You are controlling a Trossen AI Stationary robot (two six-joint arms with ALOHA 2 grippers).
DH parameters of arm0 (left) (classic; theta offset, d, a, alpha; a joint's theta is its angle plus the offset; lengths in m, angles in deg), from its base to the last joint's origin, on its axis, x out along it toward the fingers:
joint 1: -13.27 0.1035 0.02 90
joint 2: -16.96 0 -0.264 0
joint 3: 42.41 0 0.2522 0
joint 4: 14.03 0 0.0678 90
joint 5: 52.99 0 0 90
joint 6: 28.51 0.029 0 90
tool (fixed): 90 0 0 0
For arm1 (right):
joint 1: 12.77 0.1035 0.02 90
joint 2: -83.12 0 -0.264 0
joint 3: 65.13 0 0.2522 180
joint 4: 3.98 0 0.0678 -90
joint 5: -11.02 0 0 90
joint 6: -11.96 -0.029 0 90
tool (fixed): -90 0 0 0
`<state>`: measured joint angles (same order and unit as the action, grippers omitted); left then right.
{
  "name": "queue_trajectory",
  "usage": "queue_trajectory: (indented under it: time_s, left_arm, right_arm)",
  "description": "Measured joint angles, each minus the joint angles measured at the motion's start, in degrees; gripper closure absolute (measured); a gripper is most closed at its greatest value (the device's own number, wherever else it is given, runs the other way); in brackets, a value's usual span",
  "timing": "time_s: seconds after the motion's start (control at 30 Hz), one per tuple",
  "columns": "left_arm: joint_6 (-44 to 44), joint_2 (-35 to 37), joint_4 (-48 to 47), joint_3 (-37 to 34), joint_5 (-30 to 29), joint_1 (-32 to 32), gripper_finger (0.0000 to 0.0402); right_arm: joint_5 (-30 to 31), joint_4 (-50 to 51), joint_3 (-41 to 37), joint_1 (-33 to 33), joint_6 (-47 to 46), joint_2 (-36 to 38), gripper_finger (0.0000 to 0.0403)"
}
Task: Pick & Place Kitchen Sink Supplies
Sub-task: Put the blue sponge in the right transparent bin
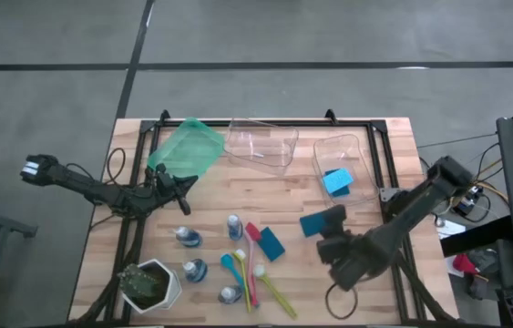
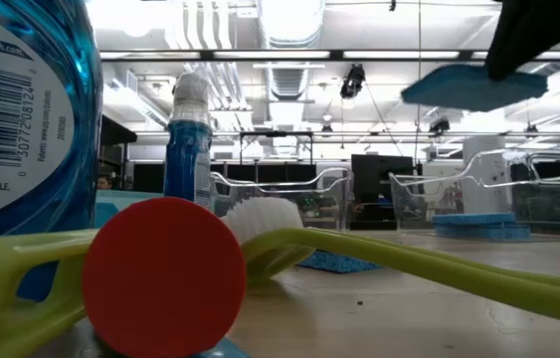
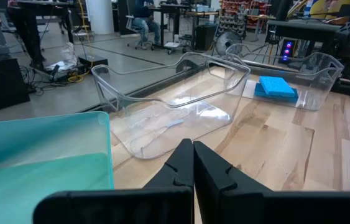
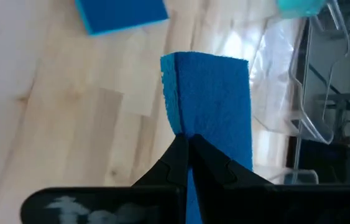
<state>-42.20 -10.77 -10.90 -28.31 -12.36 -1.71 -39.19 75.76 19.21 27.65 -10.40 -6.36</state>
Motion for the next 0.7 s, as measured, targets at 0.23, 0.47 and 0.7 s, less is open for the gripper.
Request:
queue_trajectory:
  time_s: [0.23,0.47,0.7]
  left_arm:
    - [-0.02,0.0,-0.04,0.0,-0.01,0.0,0.0401]
    - [0.0,0.0,-0.06,0.0,-0.01,0.0,0.0401]
    - [0.0,0.0,-0.08,0.02,0.01,0.02,0.0401]
  right_arm:
    - [1.05,0.02,-7.87,-6.11,2.8,14.54,0.0395]
    - [-0.51,-0.14,-16.11,-14.24,9.44,25.21,0.0395]
    - [-0.63,-0.64,-21.91,-21.6,10.41,29.27,0.0394]
